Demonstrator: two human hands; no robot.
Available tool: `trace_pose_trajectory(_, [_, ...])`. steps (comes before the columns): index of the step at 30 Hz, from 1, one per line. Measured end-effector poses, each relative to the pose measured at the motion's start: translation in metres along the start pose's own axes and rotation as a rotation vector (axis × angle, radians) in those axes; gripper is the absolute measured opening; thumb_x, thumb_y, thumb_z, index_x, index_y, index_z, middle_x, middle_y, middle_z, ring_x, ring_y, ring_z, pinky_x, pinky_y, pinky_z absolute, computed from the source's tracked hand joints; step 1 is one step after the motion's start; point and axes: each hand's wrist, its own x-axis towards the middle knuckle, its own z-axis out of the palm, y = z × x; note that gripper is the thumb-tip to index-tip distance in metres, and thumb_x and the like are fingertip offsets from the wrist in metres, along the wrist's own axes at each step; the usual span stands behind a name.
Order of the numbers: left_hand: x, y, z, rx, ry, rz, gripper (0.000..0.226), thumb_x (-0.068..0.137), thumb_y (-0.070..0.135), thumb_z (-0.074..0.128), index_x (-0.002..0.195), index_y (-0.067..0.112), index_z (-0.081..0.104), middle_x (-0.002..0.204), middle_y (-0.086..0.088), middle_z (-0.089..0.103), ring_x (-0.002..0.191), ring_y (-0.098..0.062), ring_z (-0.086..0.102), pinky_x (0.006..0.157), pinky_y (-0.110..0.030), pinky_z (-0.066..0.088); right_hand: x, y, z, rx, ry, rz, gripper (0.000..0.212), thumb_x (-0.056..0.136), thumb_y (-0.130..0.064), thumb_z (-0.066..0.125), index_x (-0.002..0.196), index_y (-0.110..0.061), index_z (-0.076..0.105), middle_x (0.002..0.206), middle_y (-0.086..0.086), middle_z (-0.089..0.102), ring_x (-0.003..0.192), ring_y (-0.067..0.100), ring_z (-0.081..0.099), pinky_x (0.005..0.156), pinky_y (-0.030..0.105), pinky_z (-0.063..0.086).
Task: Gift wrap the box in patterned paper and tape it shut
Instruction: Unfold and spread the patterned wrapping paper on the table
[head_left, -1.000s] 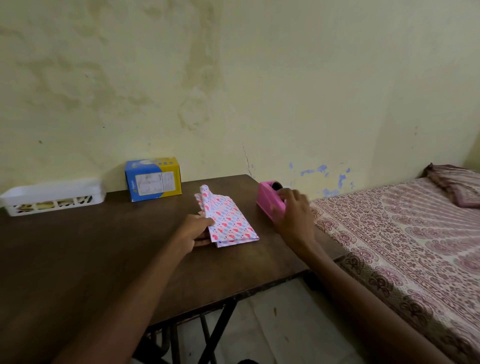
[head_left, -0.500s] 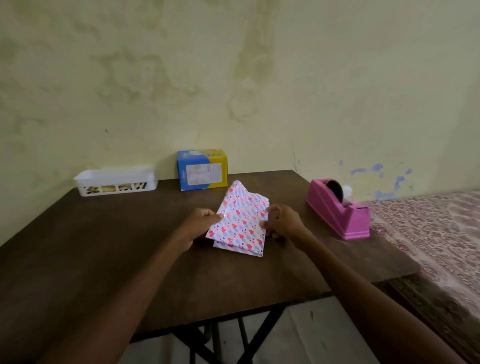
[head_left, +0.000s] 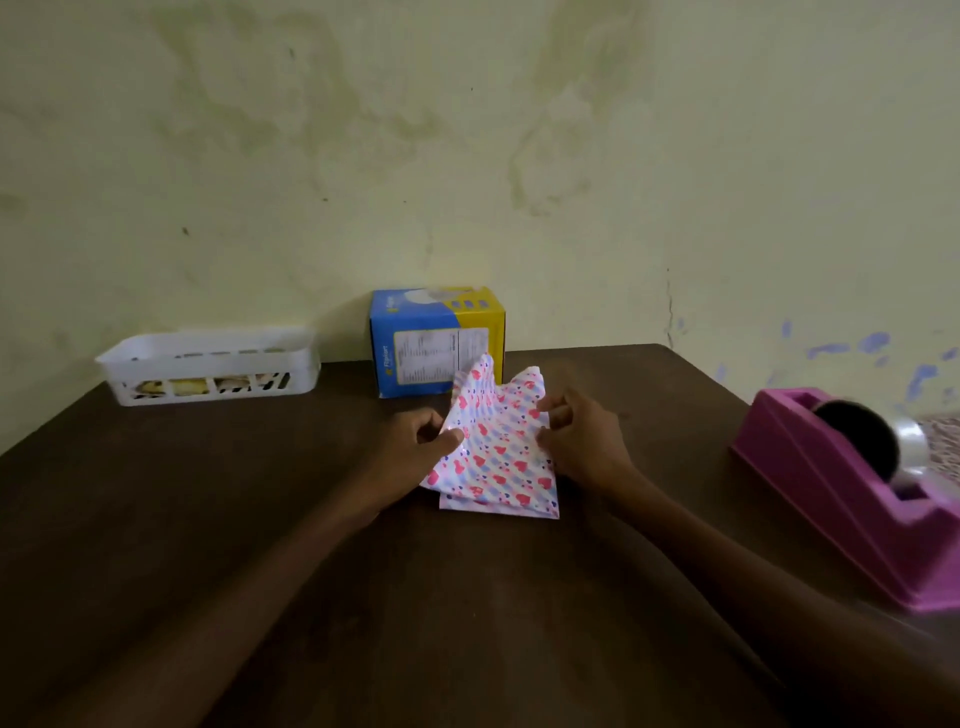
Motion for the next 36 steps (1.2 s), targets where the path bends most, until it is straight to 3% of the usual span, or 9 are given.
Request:
trace_pose_trajectory(4, [-0.005, 0.001, 0.004, 0.016, 0.017, -0.004, 0.017, 0.093, 0.032, 0.059, 0.091, 0.016, 0.063, 0.093, -0.002, 0.067, 0.086, -0.017, 0.066, 0.078, -0.035, 0.053, -0.005, 0.008, 0.0, 0.01, -0.01, 0.003, 0.02, 0.092, -0.01, 0.064, 0.106, -0.024, 0.059, 0.102, -0.003, 0.064, 0.09, 0.012, 0.065, 0.073, 0.029, 0.058])
trace_pose_trajectory(10, [-0.024, 0.008, 0.003, -0.048, 0.038, -0.048, 0.024, 0.093, 0.031, 0.06, 0.097, 0.007, 0.063, 0.098, -0.011, 0.068, 0.092, -0.027, 0.065, 0.086, -0.045, 0.052, -0.017, 0.003, -0.002, 0.015, -0.02, 0.002, 0.021, 0.092, -0.011, 0.065, 0.11, -0.021, 0.064, 0.108, -0.002, 0.061, 0.093, 0.012, 0.065, 0.071, 0.024, 0.058])
trace_pose_trajectory(16, [-0.026, 0.016, 0.0, -0.115, 0.022, -0.148, 0.028, 0.093, 0.041, 0.056, 0.096, 0.015, 0.065, 0.095, -0.005, 0.069, 0.089, -0.02, 0.067, 0.084, -0.036, 0.052, -0.023, 0.0, -0.012, 0.051, -0.044, 0.033, 0.02, 0.09, -0.008, 0.067, 0.103, -0.023, 0.062, 0.096, 0.0, 0.066, 0.08, 0.011, 0.067, 0.064, 0.024, 0.057])
trace_pose_trajectory(23, [-0.021, 0.032, -0.024, -0.16, 0.0, -0.268, 0.034, 0.091, 0.038, 0.061, 0.103, 0.007, 0.066, 0.099, -0.008, 0.071, 0.093, -0.021, 0.066, 0.074, -0.026, 0.046, -0.019, -0.027, -0.026, 0.166, -0.045, 0.076, 0.023, 0.087, -0.006, 0.07, 0.104, -0.015, 0.058, 0.095, 0.002, 0.067, 0.08, 0.012, 0.068, 0.055, 0.022, 0.052])
trace_pose_trajectory(26, [-0.034, 0.034, -0.027, -0.121, -0.005, -0.276, 0.032, 0.092, 0.035, 0.061, 0.102, 0.005, 0.066, 0.099, -0.008, 0.07, 0.092, -0.021, 0.064, 0.068, -0.025, 0.042, -0.035, -0.031, -0.025, 0.173, -0.027, 0.055, 0.024, 0.085, -0.005, 0.072, 0.1, -0.016, 0.057, 0.095, 0.001, 0.067, 0.08, 0.01, 0.067, 0.058, 0.024, 0.054])
trace_pose_trajectory(31, [-0.054, 0.031, -0.019, -0.162, 0.009, -0.314, 0.03, 0.092, 0.032, 0.061, 0.102, 0.004, 0.065, 0.099, -0.011, 0.07, 0.096, -0.026, 0.065, 0.079, -0.032, 0.048, -0.053, -0.027, -0.019, 0.147, -0.039, 0.079, 0.026, 0.084, -0.002, 0.072, 0.096, -0.019, 0.058, 0.1, 0.004, 0.067, 0.09, 0.016, 0.067, 0.075, 0.037, 0.061])
trace_pose_trajectory(36, [-0.05, 0.029, -0.017, -0.176, 0.011, -0.343, 0.025, 0.091, 0.03, 0.062, 0.1, 0.007, 0.065, 0.098, -0.01, 0.069, 0.091, -0.024, 0.066, 0.073, -0.029, 0.049, -0.051, -0.024, -0.02, 0.159, -0.026, 0.087, 0.026, 0.083, -0.003, 0.073, 0.093, -0.02, 0.057, 0.098, 0.005, 0.067, 0.088, 0.018, 0.068, 0.074, 0.039, 0.061])
